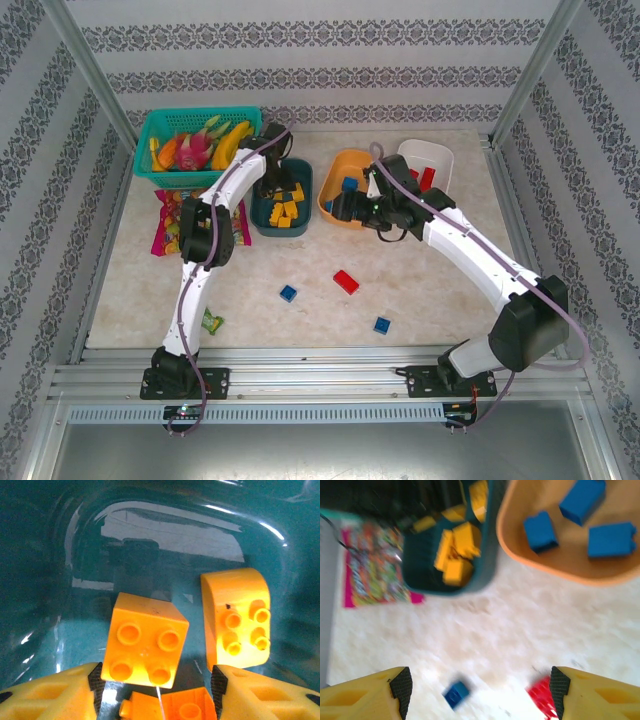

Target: Sort the legos into containers by color

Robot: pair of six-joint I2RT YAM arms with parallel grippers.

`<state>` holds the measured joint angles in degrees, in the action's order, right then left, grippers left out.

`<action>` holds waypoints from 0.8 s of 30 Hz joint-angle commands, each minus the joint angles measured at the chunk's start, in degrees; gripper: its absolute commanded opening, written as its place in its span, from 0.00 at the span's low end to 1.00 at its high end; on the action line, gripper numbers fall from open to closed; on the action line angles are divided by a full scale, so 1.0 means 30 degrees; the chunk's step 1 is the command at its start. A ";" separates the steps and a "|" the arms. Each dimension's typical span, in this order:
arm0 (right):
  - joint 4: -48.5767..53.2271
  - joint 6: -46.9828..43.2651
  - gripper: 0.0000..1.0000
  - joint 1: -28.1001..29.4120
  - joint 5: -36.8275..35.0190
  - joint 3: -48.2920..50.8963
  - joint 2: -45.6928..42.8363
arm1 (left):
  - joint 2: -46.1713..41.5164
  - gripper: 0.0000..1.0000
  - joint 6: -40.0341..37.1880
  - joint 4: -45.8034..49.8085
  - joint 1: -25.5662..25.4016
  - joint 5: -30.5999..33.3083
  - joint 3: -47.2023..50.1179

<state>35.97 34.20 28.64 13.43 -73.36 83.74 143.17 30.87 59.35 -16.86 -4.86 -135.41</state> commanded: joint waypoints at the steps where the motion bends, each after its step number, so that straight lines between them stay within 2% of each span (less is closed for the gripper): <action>1: 0.4464 -0.4272 0.75 0.0929 -0.1286 -0.0587 0.0608 | -0.2708 0.63 0.0360 0.0050 0.0044 -0.0703 -0.0430; 5: 0.5526 -0.7036 0.75 0.1951 -0.2113 0.0214 0.1616 | -0.6067 0.67 0.0881 -0.0880 -0.0287 -0.1368 0.2471; 12: 0.5574 -0.9115 0.77 0.2788 -0.1549 -0.0681 0.4686 | -1.4766 0.71 0.2671 -0.4515 -0.0920 -0.2501 1.2813; 19: 0.6133 -0.9027 0.75 0.3023 -0.2142 -0.1167 0.7171 | -2.2069 0.73 0.3829 -0.5528 -0.1881 -0.3294 2.1019; 24: 0.5920 -0.8909 0.71 0.3229 -0.2045 -0.1146 0.8086 | -2.6265 0.75 0.4088 -0.7187 -0.2391 -0.6166 2.5664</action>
<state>52.36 8.54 37.41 8.36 -75.37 106.43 69.23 41.45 43.03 -23.20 -17.32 -62.54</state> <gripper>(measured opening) 0.717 0.750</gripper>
